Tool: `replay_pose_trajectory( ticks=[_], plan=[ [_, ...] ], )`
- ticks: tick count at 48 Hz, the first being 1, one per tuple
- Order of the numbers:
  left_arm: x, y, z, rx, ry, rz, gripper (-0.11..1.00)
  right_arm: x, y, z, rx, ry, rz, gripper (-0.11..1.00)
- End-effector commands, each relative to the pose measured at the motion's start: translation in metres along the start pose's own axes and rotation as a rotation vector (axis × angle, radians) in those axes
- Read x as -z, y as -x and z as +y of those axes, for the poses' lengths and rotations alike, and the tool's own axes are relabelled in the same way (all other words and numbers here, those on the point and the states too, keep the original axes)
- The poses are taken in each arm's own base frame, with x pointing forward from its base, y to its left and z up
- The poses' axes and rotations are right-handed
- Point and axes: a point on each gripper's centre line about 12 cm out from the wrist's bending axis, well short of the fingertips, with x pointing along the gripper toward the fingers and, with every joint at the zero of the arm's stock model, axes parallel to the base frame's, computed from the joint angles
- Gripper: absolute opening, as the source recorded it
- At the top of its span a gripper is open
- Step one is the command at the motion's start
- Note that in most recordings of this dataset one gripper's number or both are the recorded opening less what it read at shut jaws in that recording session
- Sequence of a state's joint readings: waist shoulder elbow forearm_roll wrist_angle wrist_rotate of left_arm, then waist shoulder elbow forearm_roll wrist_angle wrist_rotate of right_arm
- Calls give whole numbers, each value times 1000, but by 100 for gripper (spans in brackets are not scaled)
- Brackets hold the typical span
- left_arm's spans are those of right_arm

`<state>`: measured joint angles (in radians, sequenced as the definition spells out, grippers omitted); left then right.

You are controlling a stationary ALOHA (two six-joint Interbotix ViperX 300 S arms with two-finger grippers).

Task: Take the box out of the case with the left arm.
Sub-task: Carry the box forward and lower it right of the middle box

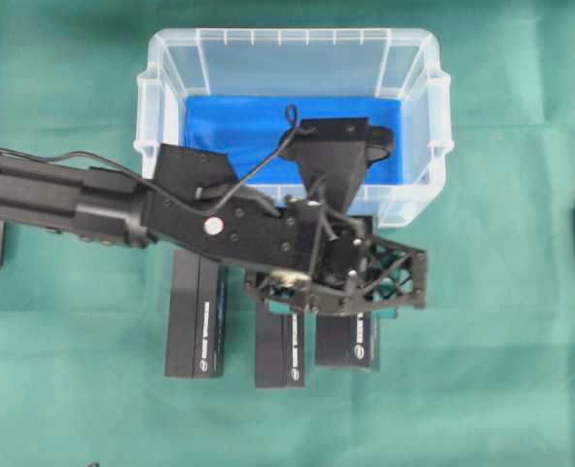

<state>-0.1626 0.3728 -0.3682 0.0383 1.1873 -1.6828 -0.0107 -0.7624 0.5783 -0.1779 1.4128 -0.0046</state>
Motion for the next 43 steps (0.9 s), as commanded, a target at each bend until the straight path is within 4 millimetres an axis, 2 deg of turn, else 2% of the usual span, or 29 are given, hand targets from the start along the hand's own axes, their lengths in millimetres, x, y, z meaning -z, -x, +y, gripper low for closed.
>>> replay_pose_trajectory(
  ticks=[1, 7, 22, 30, 43],
  plan=[
    [1, 19, 0, 92, 5, 9, 48, -2, 2, -1, 2, -4, -11, 0],
    [2, -3, 6, 73, 12, 10, 48, -2, 2, -1, 2, -4, -11, 0],
    [1, -42, 20, 0, 6, 1, 48, -2, 2, -1, 2, -4, -8, 0],
    [1, -56, 25, 12, 7, 4, 48, -2, 2, -1, 2, -5, -8, 0],
    [5, -69, 23, 60, 0, 20, 48, -2, 1, -1, 2, -6, -4, 0]
  ],
)
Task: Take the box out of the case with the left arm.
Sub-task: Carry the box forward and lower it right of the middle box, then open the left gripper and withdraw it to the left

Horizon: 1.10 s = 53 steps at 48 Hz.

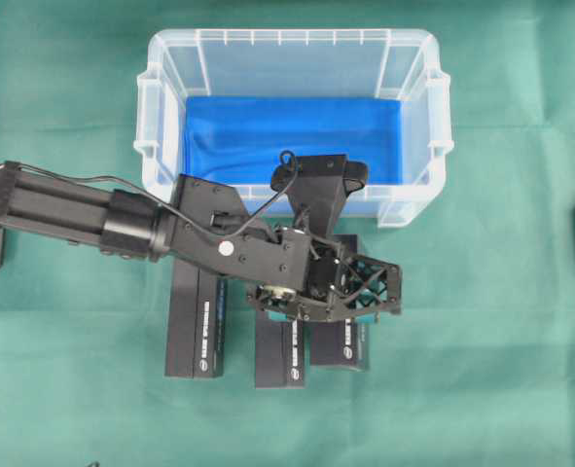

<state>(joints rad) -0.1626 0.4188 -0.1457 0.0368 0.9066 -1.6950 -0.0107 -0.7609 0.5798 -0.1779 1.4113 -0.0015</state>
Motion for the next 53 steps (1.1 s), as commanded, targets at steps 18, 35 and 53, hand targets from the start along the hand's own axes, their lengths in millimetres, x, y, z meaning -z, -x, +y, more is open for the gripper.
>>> replay_pose_trajectory(
  ticks=[18, 35, 53],
  plan=[
    [12, 7, -2, 29, -5, 29, 48, -2, 2, -1, 3, -5, -6, 0],
    [10, 12, -8, 53, -6, 27, 88, -2, 2, -1, 3, -4, -9, 0],
    [4, 20, -12, 68, 4, 22, 88, -2, 2, -1, 3, -1, -9, 0]
  ],
)
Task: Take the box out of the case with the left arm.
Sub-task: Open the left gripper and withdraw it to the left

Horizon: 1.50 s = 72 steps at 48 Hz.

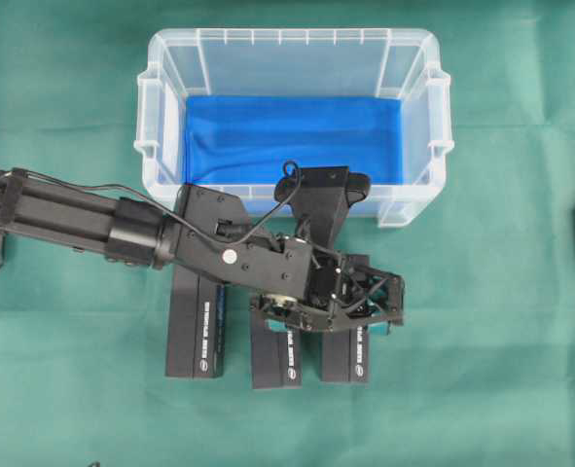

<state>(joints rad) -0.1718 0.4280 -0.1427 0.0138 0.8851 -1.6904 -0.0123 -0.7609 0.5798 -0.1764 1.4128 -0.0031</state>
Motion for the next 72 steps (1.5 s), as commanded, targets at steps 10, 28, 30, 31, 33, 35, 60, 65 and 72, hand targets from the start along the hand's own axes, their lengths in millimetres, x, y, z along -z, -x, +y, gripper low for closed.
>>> replay_pose_trajectory(
  ticks=[10, 28, 30, 31, 33, 35, 60, 65, 72],
  plan=[
    [-12, 57, -19, 101, 5, -19, 86, -3, 3, -1, 4, -1, -10, 0],
    [-13, 120, -45, 152, -38, -20, 86, -3, 3, -1, 4, -4, -13, 0],
    [-14, 127, -47, 141, -54, -22, 86, -3, 3, -1, 4, -6, -13, 0],
    [-15, 132, -48, 133, -61, -26, 86, -3, 3, -1, 4, -6, -13, 0],
    [-16, 139, -49, 123, -63, -27, 86, -2, 4, -1, 4, -6, -15, 0],
    [-17, 144, -51, 113, -64, -29, 86, -3, 3, -1, 4, -6, -13, 0],
    [-16, 161, -43, 84, -84, -35, 86, -2, 4, -1, 4, -9, -15, 0],
    [-17, 162, -35, 66, -84, -36, 86, -2, 3, -1, 4, -9, -13, 0],
    [-13, 171, -14, 29, -88, -32, 86, -2, 3, -1, 4, -9, -13, 0]
  ],
)
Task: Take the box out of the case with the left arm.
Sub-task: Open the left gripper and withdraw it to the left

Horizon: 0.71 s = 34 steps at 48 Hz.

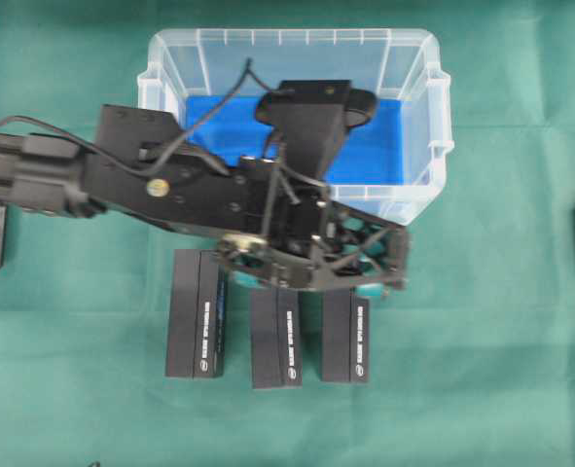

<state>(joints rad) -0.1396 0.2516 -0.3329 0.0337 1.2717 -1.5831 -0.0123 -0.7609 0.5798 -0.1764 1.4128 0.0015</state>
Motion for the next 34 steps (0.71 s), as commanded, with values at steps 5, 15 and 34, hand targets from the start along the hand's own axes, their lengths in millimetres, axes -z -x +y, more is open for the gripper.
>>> replay_pose_trajectory(
  ticks=[5, 15, 34],
  plan=[
    [8, 38, 23, 31, -14, 4, 86, -3, 3, -1, 4, -4, -13, 0],
    [15, 49, 62, -3, -35, 12, 86, -2, 2, -1, 4, -4, -10, 0],
    [42, 74, 124, -16, -100, 44, 86, -3, 2, -2, 5, -6, -8, 0]
  ],
)
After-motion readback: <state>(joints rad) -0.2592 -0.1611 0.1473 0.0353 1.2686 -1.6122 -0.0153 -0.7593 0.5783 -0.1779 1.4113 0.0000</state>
